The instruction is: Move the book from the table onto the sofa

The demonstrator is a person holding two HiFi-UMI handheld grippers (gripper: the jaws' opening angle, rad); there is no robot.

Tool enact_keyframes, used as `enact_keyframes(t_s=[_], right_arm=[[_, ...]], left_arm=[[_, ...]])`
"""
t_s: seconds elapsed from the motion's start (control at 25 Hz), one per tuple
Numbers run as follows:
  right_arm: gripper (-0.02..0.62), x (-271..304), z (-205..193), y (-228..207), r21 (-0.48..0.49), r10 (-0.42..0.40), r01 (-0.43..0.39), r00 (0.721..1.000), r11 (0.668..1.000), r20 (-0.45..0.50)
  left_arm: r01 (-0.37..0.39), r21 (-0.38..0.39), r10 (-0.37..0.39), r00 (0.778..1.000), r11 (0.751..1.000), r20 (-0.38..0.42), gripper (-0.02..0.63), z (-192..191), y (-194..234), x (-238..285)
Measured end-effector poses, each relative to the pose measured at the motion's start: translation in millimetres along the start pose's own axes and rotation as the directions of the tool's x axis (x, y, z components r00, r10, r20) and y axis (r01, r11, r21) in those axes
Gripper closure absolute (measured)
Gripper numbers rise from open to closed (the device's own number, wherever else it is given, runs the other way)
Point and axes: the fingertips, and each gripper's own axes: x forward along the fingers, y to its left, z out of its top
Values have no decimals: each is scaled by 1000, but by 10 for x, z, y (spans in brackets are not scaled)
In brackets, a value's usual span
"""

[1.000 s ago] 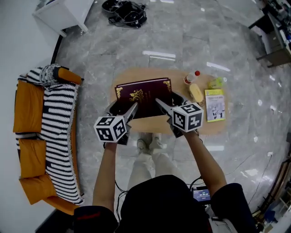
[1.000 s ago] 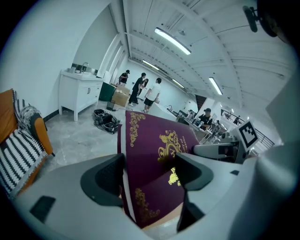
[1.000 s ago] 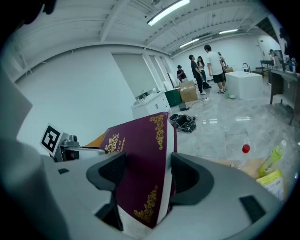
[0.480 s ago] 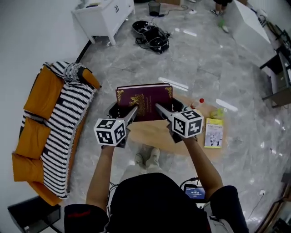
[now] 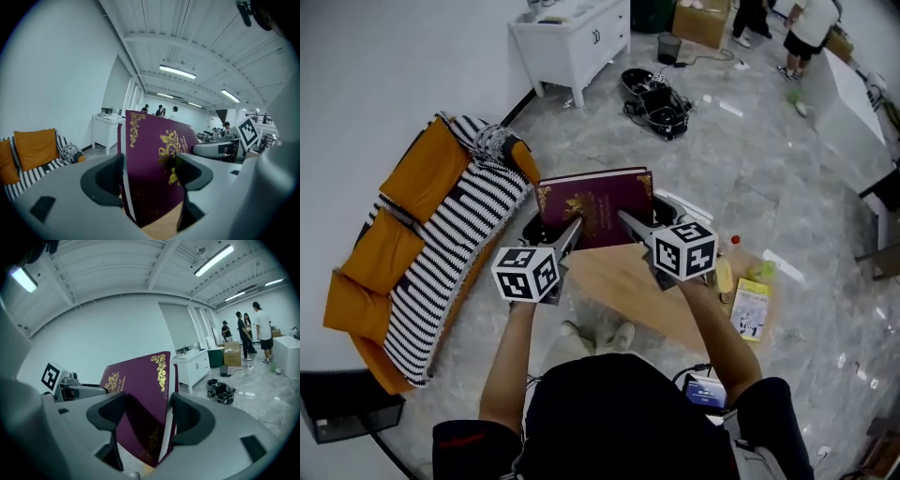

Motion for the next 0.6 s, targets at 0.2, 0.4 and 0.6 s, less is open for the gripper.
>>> enact_keyframes(t_s=[0.2,0.4,0.6], right_arm=[[278,422,196,537,-63,158,-158,987,985,-6],[278,746,286,1165,-115,278,-278,960,954,-23],[278,1166,261,1700,-152,320,-325,946,934,-56]], left_arm=[[-158,-42,161,984,987,77,244,156,437,-519],[-264,-97,275,953,960,124,245,199,835,-1092],[-307,-146,327,934,940,142,245,149,1359,-1484]])
